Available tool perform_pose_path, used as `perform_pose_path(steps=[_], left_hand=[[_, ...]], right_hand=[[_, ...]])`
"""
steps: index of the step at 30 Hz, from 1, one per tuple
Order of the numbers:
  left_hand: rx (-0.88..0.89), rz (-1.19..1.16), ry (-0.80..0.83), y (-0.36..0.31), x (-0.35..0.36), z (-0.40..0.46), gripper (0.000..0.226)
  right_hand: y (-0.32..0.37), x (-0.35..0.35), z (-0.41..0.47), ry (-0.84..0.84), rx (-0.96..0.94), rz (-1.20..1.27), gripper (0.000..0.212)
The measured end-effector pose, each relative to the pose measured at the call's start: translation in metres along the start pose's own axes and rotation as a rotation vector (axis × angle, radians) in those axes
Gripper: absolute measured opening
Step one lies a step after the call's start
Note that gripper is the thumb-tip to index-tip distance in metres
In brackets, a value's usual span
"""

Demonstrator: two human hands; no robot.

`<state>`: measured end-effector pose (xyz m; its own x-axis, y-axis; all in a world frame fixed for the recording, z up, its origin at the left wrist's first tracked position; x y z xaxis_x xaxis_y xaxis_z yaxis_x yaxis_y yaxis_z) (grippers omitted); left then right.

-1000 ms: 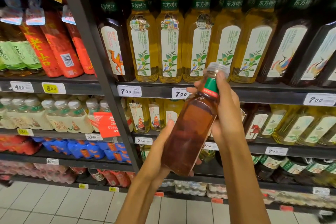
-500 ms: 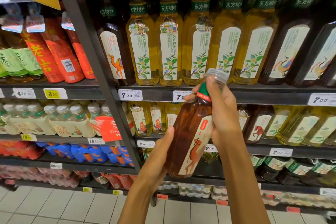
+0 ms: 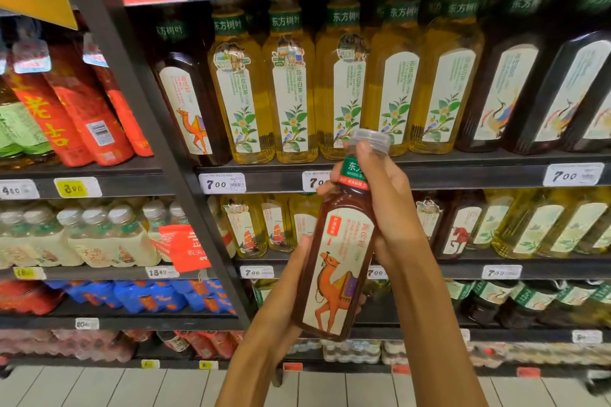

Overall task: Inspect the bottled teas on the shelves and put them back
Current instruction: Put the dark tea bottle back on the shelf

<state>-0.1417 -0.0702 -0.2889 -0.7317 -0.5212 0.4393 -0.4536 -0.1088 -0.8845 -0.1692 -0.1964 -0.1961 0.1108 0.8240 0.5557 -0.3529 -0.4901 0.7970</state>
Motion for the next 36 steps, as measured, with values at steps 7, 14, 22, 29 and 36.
perform_pose_path(steps=[7, 14, 22, 29, 36], left_hand=[[0.023, 0.033, 0.069, -0.012, 0.003, -0.003, 0.062], [-0.029, -0.179, 0.302, -0.021, 0.021, -0.014, 0.072], [-0.03, -0.53, 0.351, -0.032, 0.052, -0.016, 0.092], [-0.067, -0.506, 0.288, -0.03, 0.05, -0.019, 0.102], [-0.065, -0.098, 0.338, -0.03, 0.031, -0.023, 0.083]], right_hand=[[0.0, -0.005, 0.009, -0.044, 0.006, -0.023, 0.036], [-0.001, -0.025, 0.014, -0.148, 0.322, 0.079, 0.035], [-0.013, -0.019, 0.013, -0.156, 0.505, 0.235, 0.034], [-0.016, -0.026, 0.009, -0.166, 0.498, 0.198, 0.056], [-0.009, -0.02, 0.009, -0.067, 0.323, 0.271, 0.035]])
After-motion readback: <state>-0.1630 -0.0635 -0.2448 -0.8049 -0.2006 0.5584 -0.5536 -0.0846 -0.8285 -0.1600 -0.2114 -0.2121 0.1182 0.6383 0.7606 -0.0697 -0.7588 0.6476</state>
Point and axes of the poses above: each hand's wrist, its own z-axis towards the middle knuckle, its own x-axis out of the palm, y = z × x, the point moved 2 cm from there along z, towards the middle knuckle, and after that the axes turned 8 degrees about y, right-handed, at the moved point
